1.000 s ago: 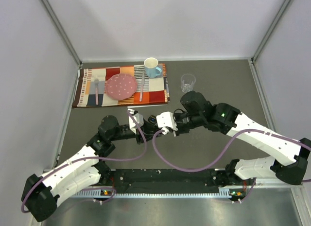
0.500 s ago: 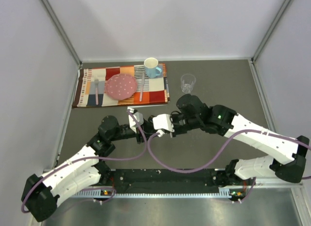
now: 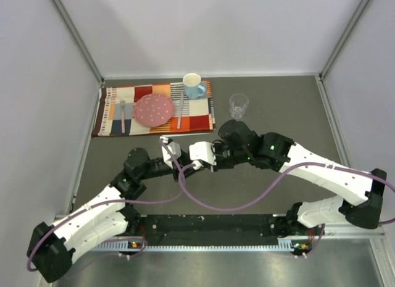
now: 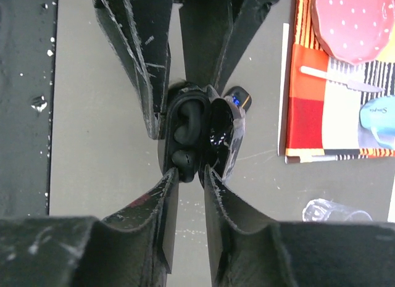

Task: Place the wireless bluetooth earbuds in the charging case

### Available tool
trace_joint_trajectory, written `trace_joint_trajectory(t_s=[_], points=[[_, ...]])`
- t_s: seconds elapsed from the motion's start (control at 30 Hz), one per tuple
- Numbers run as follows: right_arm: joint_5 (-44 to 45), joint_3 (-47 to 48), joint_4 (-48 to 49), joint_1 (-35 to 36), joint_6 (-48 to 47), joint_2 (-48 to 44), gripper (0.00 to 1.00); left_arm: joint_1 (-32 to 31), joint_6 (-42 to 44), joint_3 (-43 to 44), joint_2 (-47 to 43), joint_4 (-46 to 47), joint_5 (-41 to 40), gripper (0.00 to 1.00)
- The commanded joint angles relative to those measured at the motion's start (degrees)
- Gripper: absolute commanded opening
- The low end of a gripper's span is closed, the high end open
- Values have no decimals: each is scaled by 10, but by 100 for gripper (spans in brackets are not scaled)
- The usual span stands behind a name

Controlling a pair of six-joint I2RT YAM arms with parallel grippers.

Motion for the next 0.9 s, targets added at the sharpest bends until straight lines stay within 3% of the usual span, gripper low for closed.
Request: trace_joint_trajectory(t_s=[0.0,0.3,0.5,0.6,0.63,0.7,0.87], points=[[17,21,17,8,20,-1,27,-3,-1,2,-18,72,-3,0],[5,-44,118,8,27,-96,52,-3,1,-5,-18,62,-24,0],[21,-85,182,7,54,-159,58,-3,2,-9,-22,61,-33,0],[86,-114,242,7,108,-182,64,-3,3,-12,-27,69,-40,0],[170,-120,264,7,173,-184,74,-3,3,-16,-29,71,-42,0],[224,-112,275,-21,253,-177,79,-3,3,-21,-35,87,-49,0],[158,-111,261,-100,515,-167,77,-3,-1,-34,-47,123,-54,0]])
